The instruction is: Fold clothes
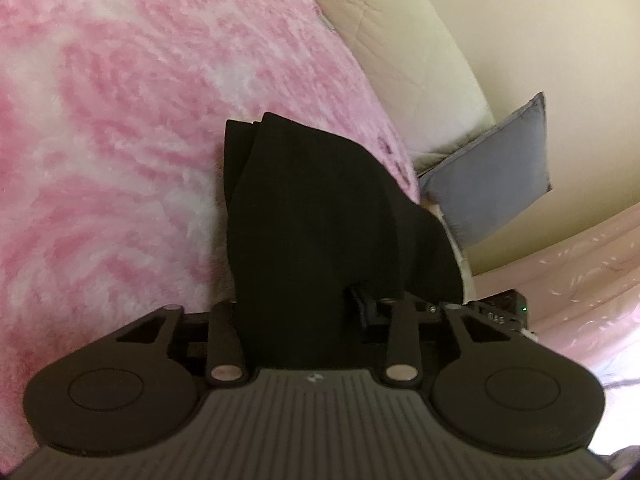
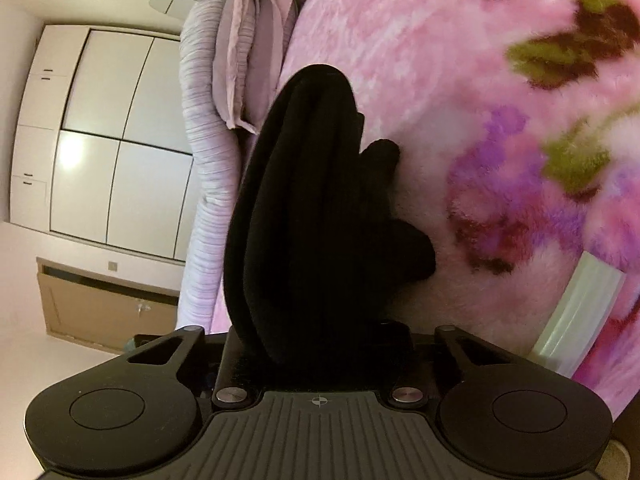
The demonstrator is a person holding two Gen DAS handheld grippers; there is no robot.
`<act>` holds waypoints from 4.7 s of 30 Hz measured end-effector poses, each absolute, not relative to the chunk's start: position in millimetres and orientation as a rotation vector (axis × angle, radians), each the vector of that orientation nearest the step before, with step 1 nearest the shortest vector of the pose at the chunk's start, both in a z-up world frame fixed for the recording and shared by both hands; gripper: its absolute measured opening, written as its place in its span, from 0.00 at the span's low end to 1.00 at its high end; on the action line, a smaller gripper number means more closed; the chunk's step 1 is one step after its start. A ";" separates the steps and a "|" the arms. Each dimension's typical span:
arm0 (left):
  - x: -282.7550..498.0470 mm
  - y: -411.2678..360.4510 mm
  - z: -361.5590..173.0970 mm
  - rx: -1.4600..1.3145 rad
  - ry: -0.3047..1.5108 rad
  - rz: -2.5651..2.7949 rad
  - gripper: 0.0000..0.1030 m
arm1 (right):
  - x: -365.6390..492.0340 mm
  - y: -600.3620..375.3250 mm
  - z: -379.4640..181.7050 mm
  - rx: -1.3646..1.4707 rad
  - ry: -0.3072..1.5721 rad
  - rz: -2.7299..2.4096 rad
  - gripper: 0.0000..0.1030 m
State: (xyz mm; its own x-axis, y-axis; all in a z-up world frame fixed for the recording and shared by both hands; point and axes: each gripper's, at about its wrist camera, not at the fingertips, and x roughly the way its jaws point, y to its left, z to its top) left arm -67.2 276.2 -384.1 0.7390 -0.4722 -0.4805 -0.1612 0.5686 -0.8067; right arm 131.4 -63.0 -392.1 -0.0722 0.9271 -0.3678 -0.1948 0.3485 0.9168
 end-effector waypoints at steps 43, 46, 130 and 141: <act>-744.4 221.9 7.4 -1.214 0.001 0.819 0.19 | -311.9 248.8 -54.0 0.225 1.850 1.949 0.21; -803.1 234.4 13.1 -1.210 -0.003 0.855 0.19 | -374.8 268.4 -57.7 0.234 1.887 1.941 0.21; -1354.9 649.9 -136.1 -1.244 0.213 0.944 0.32 | -916.0 559.1 -162.5 -0.060 1.599 1.605 0.56; -1362.0 698.2 -128.4 -1.233 0.171 0.925 0.37 | -917.1 604.0 -130.8 -0.036 1.370 1.609 0.57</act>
State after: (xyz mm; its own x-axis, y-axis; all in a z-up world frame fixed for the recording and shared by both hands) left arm -1362.0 698.2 -128.4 0.6392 0.5107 -0.5750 -0.6823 0.0317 -0.7304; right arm -917.1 604.0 -130.8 -0.5161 0.6350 -0.5749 -0.6687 0.1207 0.7337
